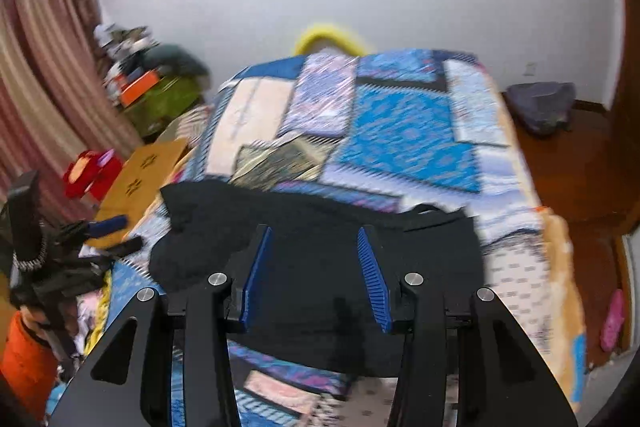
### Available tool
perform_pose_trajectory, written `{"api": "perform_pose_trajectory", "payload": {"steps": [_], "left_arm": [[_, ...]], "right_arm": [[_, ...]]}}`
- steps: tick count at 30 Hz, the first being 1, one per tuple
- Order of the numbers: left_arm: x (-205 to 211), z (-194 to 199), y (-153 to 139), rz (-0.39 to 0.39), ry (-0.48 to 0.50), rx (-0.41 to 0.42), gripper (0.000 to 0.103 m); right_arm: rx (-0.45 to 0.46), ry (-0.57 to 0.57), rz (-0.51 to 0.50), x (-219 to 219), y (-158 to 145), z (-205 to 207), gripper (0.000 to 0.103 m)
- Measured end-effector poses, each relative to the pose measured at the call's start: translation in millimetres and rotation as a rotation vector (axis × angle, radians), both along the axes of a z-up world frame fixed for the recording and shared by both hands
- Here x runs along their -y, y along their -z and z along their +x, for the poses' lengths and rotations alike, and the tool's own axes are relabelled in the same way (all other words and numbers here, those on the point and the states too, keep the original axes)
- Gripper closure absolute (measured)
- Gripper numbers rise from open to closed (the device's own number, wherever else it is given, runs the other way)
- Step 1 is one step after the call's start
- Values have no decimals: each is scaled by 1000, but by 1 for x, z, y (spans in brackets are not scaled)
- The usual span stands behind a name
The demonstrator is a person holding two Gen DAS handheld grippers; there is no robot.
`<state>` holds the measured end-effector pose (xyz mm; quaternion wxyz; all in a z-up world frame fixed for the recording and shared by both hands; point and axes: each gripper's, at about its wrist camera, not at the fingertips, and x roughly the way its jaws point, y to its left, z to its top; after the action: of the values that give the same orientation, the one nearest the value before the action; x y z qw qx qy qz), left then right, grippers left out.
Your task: Fold large clothes
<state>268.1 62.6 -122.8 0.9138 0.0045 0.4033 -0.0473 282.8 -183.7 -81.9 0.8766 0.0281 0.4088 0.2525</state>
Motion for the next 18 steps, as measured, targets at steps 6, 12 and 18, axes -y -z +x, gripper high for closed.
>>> {"api": "perform_pose_trajectory", "payload": {"steps": [6,12,18], "left_arm": [[26,26,45,-18,20,-108,44],[26,53,71,-37,-3,-121,39],[26,77,91,-18,-7,-119,27]], "right_arm": [[-51,-52,-110,-39,46,4,62],[-98,-79,-237,-58,88,10,60],[-74,-106,-261,-61,99,9,45]]}}
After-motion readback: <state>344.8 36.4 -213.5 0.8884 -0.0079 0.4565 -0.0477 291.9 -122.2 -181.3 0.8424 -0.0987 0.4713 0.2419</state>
